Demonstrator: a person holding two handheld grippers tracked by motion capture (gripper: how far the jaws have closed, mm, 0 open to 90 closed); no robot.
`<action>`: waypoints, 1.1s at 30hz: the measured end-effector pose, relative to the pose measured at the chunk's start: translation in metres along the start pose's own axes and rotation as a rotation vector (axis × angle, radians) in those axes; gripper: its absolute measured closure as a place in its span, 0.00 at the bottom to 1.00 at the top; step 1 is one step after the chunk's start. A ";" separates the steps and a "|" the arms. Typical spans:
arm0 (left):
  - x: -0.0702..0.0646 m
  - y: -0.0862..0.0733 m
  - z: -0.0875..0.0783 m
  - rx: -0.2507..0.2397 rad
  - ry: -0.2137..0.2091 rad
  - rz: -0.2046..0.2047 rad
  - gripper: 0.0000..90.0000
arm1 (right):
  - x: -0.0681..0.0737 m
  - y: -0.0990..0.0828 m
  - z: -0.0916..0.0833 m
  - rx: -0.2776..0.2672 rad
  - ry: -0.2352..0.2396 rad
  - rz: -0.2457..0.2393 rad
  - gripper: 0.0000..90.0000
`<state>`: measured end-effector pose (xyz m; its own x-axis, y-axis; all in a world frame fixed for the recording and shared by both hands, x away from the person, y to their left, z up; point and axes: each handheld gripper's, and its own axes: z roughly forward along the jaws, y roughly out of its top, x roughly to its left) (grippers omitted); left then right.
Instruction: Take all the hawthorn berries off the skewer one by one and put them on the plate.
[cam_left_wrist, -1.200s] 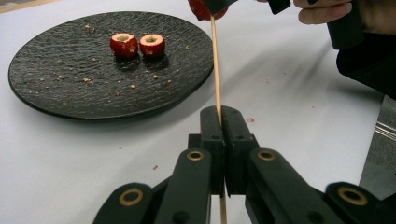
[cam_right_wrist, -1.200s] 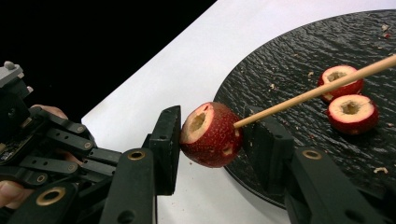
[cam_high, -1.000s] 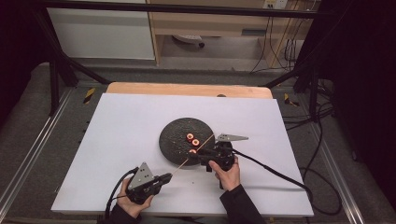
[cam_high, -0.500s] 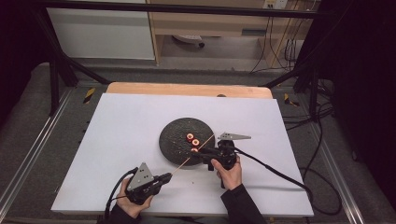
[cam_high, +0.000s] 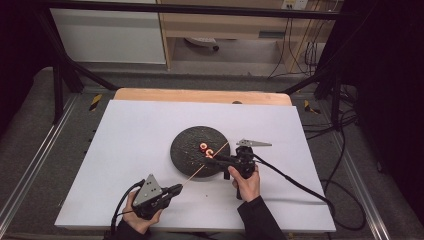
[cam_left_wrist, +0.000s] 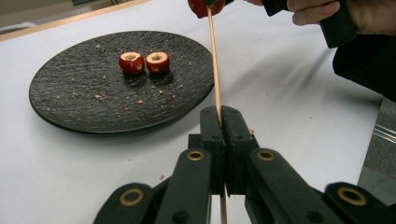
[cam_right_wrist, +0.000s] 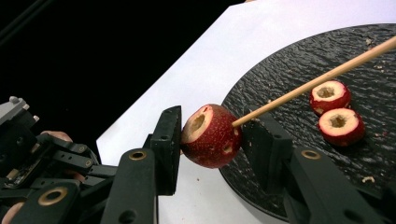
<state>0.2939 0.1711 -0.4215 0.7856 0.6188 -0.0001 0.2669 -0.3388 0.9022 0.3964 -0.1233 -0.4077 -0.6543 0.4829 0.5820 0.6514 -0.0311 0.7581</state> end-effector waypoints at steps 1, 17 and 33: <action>0.000 0.000 -0.001 -0.001 0.003 0.003 0.98 | -0.001 0.000 0.000 -0.002 0.000 0.001 0.66; 0.009 -0.003 -0.012 -0.018 0.026 0.002 0.98 | -0.017 0.031 -0.017 -0.092 -0.114 0.003 0.69; 0.020 -0.007 -0.013 -0.021 0.037 -0.063 0.98 | -0.041 0.060 -0.035 -0.132 -0.251 -0.020 0.69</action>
<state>0.3001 0.1947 -0.4217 0.7464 0.6642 -0.0414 0.3029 -0.2836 0.9099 0.4486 -0.1753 -0.3758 -0.5404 0.6854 0.4881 0.5731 -0.1249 0.8099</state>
